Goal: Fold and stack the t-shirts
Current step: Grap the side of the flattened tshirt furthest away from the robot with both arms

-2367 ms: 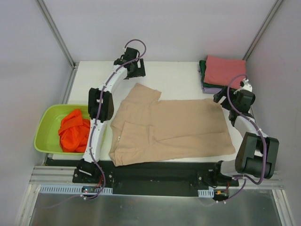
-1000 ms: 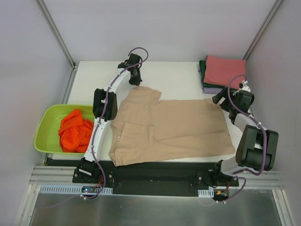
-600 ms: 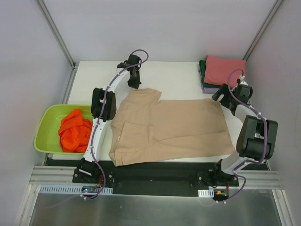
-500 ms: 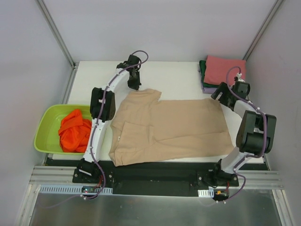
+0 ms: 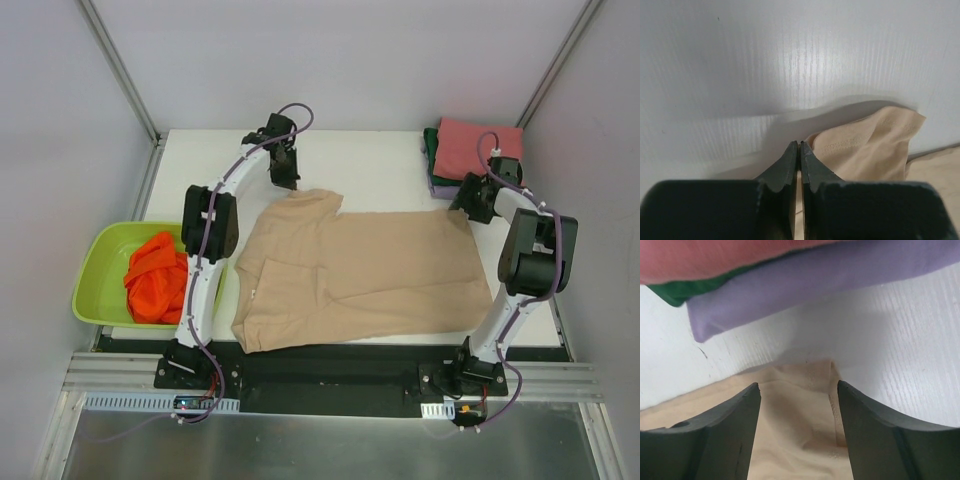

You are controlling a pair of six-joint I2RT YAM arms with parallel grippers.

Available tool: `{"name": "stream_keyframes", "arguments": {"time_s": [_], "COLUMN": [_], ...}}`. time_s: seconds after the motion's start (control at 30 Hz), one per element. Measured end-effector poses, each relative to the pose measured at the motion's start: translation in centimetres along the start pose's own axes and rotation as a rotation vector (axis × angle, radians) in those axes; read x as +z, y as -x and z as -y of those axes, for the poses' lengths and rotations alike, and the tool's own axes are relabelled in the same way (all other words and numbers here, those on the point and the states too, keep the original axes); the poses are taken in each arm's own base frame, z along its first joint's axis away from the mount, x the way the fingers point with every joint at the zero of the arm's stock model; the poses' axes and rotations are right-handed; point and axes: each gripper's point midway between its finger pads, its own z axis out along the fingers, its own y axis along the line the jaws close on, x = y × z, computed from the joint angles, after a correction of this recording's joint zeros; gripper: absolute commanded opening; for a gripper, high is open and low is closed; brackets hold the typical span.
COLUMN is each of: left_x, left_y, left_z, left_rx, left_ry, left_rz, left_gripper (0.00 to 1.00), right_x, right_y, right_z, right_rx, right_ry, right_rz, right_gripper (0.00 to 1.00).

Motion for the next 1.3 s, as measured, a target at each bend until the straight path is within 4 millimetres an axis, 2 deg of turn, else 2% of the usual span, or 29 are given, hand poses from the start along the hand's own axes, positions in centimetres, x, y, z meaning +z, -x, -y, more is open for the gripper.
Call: {"name": "stream_keyframes", "arguments": {"time_s": [0.17,0.33,0.43,0.67,0.87,1.07,1.1,1.13,1.3], "left_x": [-0.7,-1.3,-1.5,-1.7,-2.7,-3.2,-3.2,-3.1,-3.2], "left_y": [-0.3,-0.7,-1.0,-1.1,-0.6,-0.3,-0.4,-0.5,-1.2], "left_z": [0.3,0.4,0.5,0.4,0.8,0.9,0.9,0.9,0.7], "left_rx": [0.001,0.001,0.001,0.001,0.004,0.006,0.006,0.005,0.003], "left_ry": [-0.019,-0.031,-0.037,-0.038,-0.046,-0.051,-0.051,-0.049,-0.05], "left_rz": [0.0,-0.002,-0.007,-0.005,0.016,0.026,0.025,0.022,0.006], "left_gripper": [0.0,0.0,0.0,0.0,0.0,0.0,0.0,0.0,0.0], "right_x": [-0.3,-0.5,-0.5,0.2,0.9,0.9,0.9,0.9,1.2], "right_y": [-1.6,-2.7,-2.6,-2.5,-1.5,-1.8,-1.8,-1.8,-1.8], "right_z": [0.4,0.6,0.4,0.3,0.2,0.2,0.2,0.2,-0.1], "right_rx": [-0.023,-0.04,-0.049,-0.054,-0.063,-0.074,-0.076,-0.079,-0.098], "right_ry": [-0.022,-0.035,-0.04,-0.044,-0.05,-0.048,-0.046,-0.042,-0.012], "right_rz": [-0.062,-0.108,-0.122,-0.161,-0.176,-0.186,-0.188,-0.189,-0.174], "right_gripper": [0.62,0.5,0.47,0.49,0.43,0.17,0.07,0.01,0.01]}}
